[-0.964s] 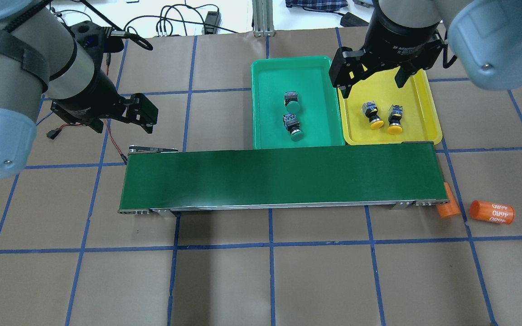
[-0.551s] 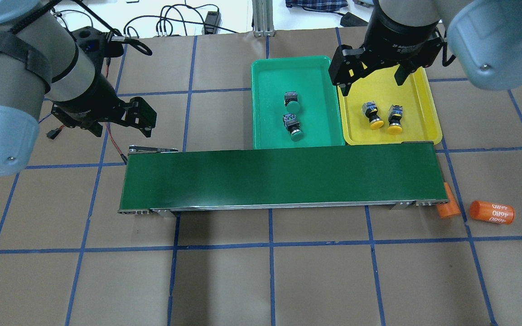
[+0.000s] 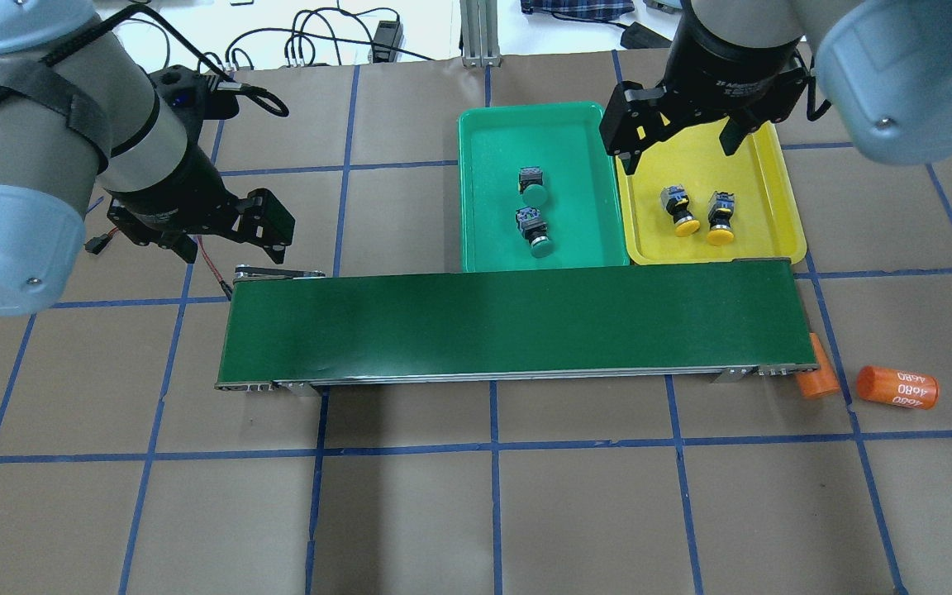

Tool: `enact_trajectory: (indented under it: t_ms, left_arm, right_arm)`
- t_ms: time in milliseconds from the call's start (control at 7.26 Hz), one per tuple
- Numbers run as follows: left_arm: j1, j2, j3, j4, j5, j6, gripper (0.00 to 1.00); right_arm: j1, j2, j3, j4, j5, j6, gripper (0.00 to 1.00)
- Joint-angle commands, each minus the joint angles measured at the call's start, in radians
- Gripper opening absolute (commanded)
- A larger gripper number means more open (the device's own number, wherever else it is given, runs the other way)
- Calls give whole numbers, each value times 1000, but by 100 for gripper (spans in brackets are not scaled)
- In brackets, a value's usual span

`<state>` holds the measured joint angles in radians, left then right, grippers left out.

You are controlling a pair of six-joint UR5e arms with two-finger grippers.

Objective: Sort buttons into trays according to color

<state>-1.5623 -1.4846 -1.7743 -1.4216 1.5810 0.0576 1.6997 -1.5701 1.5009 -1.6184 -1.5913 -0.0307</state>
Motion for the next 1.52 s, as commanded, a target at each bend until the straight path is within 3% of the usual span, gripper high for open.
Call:
enact_trajectory:
  t_ms: [0, 413, 827, 1378]
  left_arm:
    - [-5, 1, 12, -42, 2, 1, 100]
    - [-16, 0, 12, -42, 7, 8, 100]
    - [-2, 7, 19, 12, 85, 59, 100]
    - [-10, -9, 4, 16, 36, 22, 100]
  right_arm:
    - [0, -2, -1, 0, -2, 0, 100]
    - [3, -1, 1, 0, 1, 0, 100]
    - [2, -2, 2, 6, -6, 0, 100]
    - [3, -1, 9, 0, -38, 3, 100]
